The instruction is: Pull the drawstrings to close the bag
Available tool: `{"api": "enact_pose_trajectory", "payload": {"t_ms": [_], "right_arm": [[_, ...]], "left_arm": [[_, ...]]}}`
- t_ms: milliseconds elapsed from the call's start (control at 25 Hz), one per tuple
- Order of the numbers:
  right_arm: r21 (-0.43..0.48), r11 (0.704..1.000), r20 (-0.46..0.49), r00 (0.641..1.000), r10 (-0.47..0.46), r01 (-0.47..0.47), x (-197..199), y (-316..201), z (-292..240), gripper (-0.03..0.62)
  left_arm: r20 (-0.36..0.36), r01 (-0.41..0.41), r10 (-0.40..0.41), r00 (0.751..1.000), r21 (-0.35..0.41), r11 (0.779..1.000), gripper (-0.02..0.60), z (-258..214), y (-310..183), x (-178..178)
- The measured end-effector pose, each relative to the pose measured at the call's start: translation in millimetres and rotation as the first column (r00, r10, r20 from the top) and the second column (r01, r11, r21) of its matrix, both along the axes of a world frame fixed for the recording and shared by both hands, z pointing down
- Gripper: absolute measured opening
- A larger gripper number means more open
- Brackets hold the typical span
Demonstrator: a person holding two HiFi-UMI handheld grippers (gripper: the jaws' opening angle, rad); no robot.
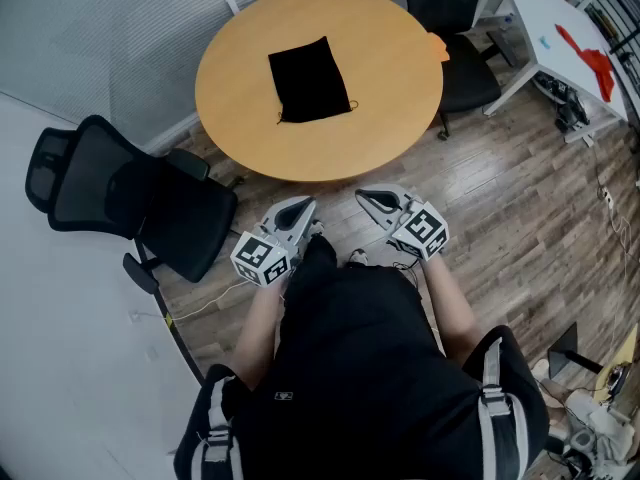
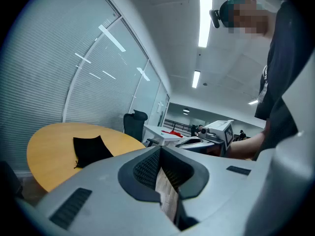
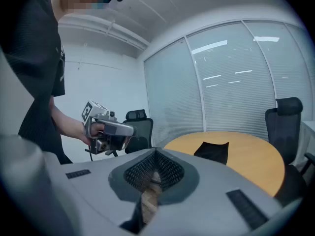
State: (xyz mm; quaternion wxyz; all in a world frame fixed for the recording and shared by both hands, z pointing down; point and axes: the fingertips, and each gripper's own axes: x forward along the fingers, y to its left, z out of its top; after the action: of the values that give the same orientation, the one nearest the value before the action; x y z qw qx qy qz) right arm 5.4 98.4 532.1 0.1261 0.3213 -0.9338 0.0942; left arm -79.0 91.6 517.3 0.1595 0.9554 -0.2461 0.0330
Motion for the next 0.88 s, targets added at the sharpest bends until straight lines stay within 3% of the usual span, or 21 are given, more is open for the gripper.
{"api": "enact_pose_trajectory", "payload": {"t_ms": [880], "right_arm": [[-0.009, 1.000, 0.013, 1.000, 0.005, -0.005, 23, -4, 8, 0.057]], "left_arm": [[0.022, 0.050, -0.050, 0.999, -0.019, 0.999, 0.015, 8, -7, 9]]}}
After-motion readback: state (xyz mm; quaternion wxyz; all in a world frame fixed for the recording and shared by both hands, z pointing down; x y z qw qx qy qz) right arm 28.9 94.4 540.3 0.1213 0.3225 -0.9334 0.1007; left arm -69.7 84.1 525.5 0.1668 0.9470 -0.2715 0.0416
